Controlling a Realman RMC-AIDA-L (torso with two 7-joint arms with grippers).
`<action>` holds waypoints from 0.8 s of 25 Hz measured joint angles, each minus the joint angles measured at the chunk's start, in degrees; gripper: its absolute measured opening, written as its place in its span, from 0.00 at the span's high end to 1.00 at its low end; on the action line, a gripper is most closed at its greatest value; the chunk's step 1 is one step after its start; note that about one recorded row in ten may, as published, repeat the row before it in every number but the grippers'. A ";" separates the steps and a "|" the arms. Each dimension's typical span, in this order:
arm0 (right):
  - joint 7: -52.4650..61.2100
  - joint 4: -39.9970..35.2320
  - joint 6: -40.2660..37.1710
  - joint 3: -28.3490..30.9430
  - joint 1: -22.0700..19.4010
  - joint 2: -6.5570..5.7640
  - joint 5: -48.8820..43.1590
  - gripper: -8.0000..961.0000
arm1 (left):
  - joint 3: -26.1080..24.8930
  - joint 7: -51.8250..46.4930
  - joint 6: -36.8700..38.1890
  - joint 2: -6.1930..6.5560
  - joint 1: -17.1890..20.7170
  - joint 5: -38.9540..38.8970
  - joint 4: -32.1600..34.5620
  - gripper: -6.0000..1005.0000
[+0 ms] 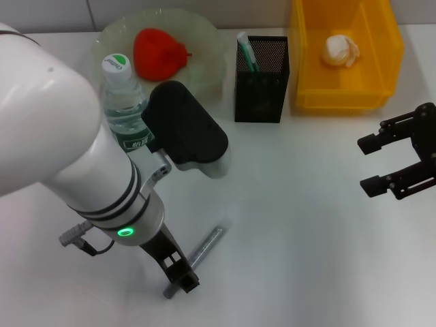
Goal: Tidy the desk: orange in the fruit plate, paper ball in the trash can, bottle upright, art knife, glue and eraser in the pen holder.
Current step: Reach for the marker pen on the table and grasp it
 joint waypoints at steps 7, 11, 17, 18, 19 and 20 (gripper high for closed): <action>0.23 0.15 0.33 -0.07 -0.09 0.20 -0.19 0.20 | 1.09 0.01 -0.09 0.00 -0.46 -0.10 -0.24 0.27; 0.32 0.18 0.33 -0.07 -0.16 0.29 -0.20 0.20 | 2.56 0.01 -0.16 0.00 -0.64 -0.16 -0.06 0.46; 0.33 0.18 0.33 -0.12 -0.16 0.57 -0.20 0.20 | 3.55 0.00 -0.39 0.00 -0.77 -0.46 -0.22 0.46; 0.33 0.18 0.33 -0.14 -0.16 0.65 -0.20 0.20 | 3.55 0.00 -0.39 0.00 -0.77 -0.46 -0.22 0.46; 0.26 0.18 0.33 -0.14 -0.16 0.71 -0.21 0.20 | 3.71 0.00 -0.45 0.00 -0.77 -0.55 -0.22 0.46; 0.18 0.24 0.33 -0.15 -0.16 0.72 -0.28 0.20 | 3.76 0.00 -0.45 0.00 -0.77 -0.56 -0.22 0.46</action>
